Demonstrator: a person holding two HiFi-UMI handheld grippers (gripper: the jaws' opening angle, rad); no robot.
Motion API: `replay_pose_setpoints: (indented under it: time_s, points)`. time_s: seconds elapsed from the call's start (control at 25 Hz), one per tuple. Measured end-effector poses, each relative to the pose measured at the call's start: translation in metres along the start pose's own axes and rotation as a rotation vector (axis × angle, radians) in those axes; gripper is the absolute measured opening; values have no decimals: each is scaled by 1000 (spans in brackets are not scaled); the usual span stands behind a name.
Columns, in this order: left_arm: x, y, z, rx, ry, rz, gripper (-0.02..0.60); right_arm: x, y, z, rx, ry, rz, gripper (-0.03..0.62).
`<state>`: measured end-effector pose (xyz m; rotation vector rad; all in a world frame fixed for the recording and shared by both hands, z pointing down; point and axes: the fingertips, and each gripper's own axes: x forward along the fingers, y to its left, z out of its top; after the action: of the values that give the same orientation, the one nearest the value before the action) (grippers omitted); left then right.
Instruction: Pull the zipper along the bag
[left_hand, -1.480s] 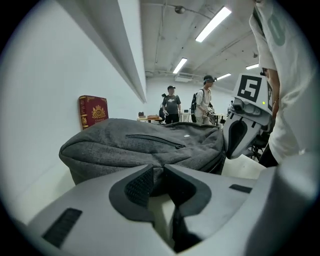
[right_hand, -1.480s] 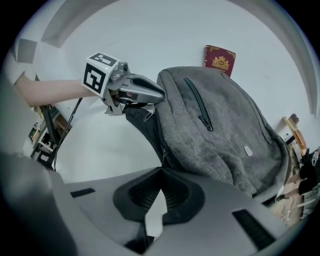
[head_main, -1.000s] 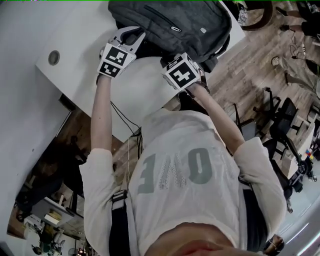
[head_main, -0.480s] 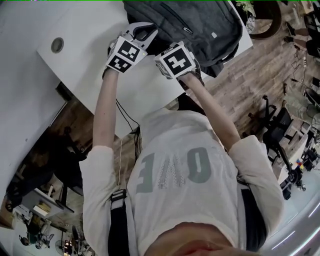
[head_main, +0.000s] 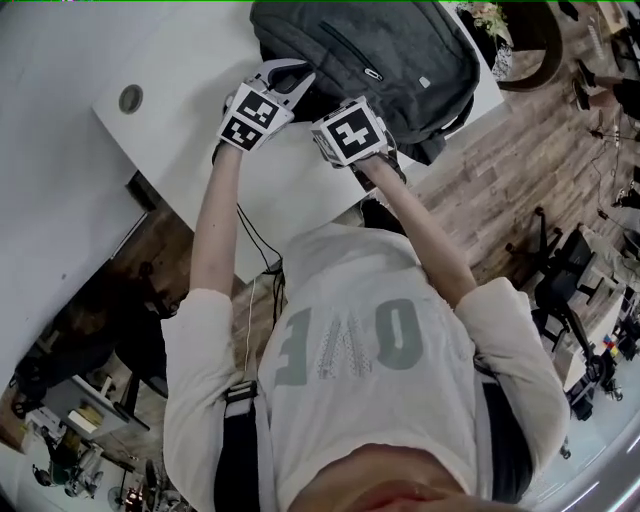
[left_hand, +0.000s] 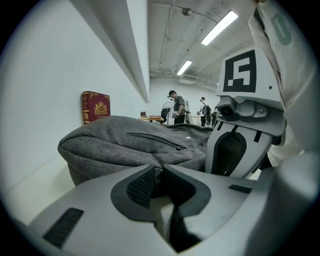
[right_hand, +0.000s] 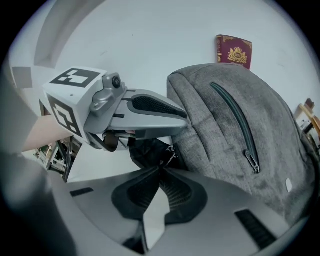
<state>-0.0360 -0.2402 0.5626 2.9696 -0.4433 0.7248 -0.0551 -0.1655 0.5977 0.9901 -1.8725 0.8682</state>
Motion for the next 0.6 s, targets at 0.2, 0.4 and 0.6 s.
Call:
replay_pose_setpoints:
  time_s: [0.2, 0.4, 0.6]
  points:
    - [-24, 23, 23, -103, -77, 179, 43, -34, 1, -1, 29, -179, 4, 38]
    - [-82, 36, 116, -76, -288, 428, 41, -99, -13, 16, 27, -403, 7, 184]
    - [-126, -14, 171, -38, -353, 616, 41, -185, -9, 43, -146, -665, -19, 87]
